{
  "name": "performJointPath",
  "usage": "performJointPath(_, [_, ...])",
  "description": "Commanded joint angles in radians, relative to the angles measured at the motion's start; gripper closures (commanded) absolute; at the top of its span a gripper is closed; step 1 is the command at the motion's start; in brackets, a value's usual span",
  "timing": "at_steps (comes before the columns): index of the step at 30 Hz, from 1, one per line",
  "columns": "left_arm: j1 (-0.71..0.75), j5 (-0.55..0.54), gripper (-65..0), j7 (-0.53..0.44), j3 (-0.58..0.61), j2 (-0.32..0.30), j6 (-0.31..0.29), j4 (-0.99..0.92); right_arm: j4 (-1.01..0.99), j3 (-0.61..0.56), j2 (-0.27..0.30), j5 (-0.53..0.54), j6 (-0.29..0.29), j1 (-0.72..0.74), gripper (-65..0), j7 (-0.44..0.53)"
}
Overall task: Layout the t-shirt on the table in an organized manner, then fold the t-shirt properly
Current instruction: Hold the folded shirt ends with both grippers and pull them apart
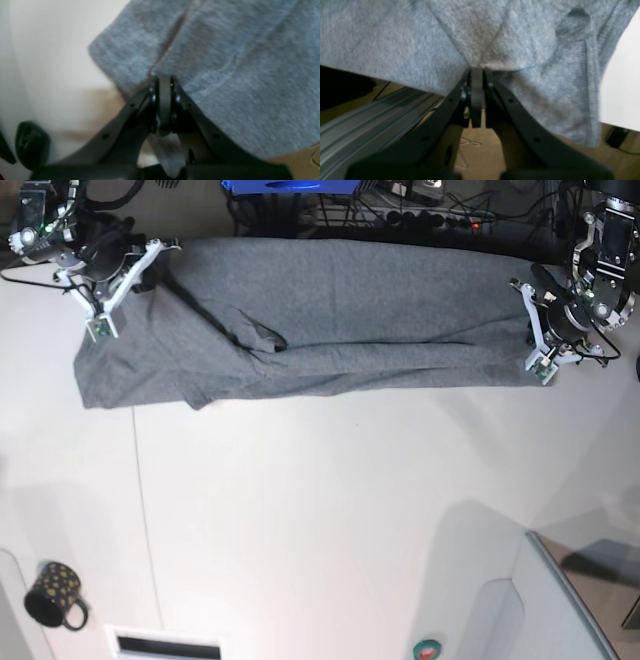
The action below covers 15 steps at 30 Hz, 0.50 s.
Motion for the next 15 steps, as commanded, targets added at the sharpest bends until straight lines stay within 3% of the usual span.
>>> performJointPath(1, [-0.007, 0.000, 0.0, -0.010, -0.010, -0.018, 0.007, 0.016, 0.031, 0.002, 0.006, 0.012, 0.002, -0.005, -0.8, 0.013])
performJointPath(15, [-0.010, -0.002, 0.0, -0.005, -0.013, -0.023, 0.007, 0.062, 0.005, 0.002, -0.007, 0.012, 0.005, -0.045, -0.8, 0.021])
